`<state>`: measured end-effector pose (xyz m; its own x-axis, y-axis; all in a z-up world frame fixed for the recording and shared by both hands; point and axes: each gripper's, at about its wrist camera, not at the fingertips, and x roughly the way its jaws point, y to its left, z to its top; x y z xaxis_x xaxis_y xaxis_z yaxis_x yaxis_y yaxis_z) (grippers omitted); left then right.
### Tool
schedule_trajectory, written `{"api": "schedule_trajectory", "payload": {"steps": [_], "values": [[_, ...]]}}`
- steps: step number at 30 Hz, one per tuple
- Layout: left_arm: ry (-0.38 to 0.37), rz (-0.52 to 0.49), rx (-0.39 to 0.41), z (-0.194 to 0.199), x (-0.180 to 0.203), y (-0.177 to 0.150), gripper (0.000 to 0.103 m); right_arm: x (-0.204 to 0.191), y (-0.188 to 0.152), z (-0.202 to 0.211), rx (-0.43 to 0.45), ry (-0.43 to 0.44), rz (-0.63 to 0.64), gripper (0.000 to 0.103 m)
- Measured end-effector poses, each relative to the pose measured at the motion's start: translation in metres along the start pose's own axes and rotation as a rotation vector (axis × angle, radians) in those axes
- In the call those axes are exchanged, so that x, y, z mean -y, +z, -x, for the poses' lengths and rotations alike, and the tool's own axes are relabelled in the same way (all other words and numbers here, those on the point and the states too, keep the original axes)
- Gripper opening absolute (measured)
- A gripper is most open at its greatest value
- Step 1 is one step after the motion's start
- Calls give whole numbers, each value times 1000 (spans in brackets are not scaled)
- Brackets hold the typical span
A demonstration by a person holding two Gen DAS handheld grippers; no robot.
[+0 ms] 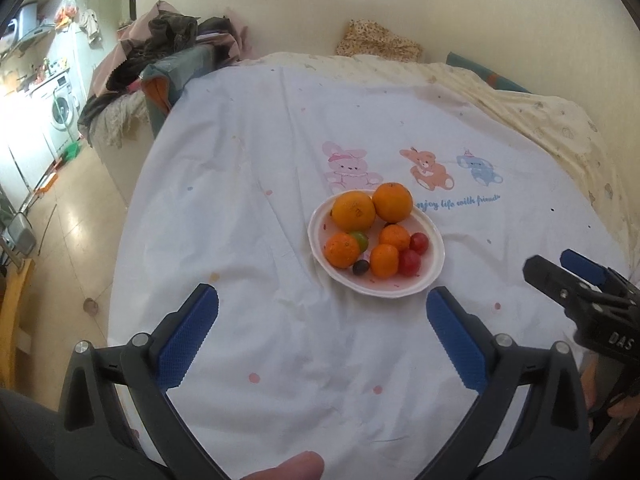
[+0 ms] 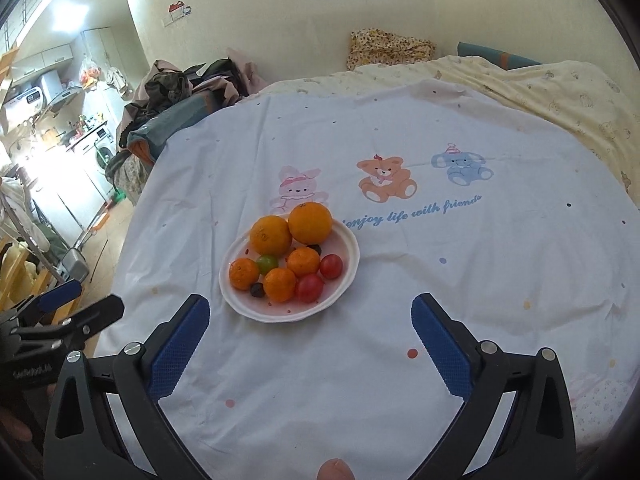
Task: Organize fruits
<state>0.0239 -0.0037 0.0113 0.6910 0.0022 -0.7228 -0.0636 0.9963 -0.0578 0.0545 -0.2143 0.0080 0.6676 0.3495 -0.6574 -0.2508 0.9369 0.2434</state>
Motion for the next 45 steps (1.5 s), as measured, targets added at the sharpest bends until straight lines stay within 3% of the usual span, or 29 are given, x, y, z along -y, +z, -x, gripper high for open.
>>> {"api": "schedule_trajectory", "payload": {"steps": [13, 45], "values": [[5, 10, 29, 2, -1, -1, 103, -13, -5, 2, 13, -37, 64, 103], [1, 32, 9, 4, 0, 0, 103, -11, -8, -2, -7, -38, 45, 103]]}}
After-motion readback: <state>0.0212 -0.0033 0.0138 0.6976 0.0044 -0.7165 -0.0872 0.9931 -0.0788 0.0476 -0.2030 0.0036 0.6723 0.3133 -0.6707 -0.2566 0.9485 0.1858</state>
